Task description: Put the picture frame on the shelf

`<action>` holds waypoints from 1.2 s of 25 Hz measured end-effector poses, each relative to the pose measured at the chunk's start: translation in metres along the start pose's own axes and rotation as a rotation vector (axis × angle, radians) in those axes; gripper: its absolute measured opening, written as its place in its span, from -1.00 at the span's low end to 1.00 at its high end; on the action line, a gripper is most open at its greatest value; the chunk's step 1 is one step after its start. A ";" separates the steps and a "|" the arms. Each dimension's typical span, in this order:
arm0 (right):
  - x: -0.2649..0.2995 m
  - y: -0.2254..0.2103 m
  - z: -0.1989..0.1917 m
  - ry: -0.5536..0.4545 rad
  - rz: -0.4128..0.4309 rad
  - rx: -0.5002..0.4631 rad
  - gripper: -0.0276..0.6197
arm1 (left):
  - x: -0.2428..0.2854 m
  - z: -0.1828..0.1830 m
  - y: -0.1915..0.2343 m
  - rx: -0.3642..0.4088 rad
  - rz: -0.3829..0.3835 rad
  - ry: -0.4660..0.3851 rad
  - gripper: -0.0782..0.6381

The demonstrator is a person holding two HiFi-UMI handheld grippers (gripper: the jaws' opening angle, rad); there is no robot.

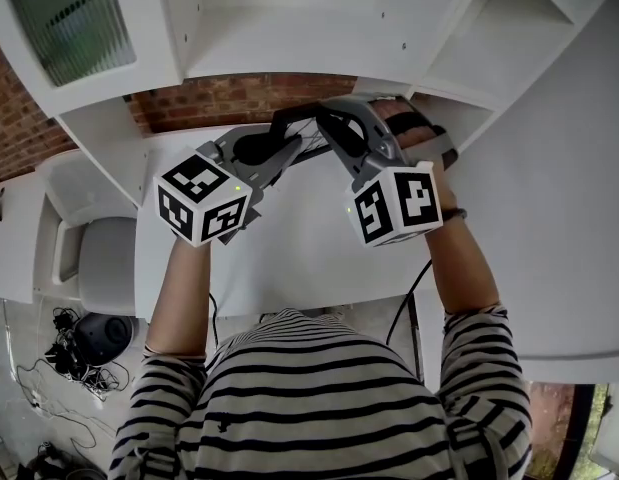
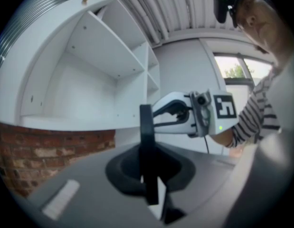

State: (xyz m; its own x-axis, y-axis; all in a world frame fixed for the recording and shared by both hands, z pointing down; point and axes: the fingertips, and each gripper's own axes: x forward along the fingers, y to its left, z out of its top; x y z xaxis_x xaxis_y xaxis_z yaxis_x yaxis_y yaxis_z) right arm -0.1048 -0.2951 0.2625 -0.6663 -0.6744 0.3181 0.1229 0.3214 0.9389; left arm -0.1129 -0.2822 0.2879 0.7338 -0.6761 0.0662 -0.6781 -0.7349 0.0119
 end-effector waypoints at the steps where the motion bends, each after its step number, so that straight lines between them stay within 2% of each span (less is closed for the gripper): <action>1: 0.000 0.000 0.000 0.002 -0.002 0.004 -0.72 | 0.000 0.000 0.000 0.004 0.000 -0.007 -0.70; 11: -0.010 -0.014 0.005 0.023 -0.031 0.000 -0.73 | -0.003 0.019 0.000 0.033 0.006 -0.112 -0.70; 18: -0.008 -0.016 0.004 0.039 -0.061 -0.044 -0.73 | 0.002 0.021 0.004 0.051 0.024 -0.140 -0.70; 23: -0.011 -0.046 0.002 0.048 -0.066 -0.091 -0.73 | 0.005 0.049 0.016 0.038 0.070 -0.159 -0.50; 30: 0.000 -0.064 -0.005 0.054 -0.078 -0.090 -0.73 | 0.007 0.051 0.035 0.047 0.112 -0.153 -0.44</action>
State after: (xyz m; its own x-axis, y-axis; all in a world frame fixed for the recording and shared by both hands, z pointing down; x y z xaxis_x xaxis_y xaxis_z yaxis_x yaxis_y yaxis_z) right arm -0.1094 -0.3191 0.2028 -0.6358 -0.7310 0.2478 0.1395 0.2069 0.9684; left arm -0.1296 -0.3150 0.2379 0.6539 -0.7515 -0.0880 -0.7559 -0.6538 -0.0336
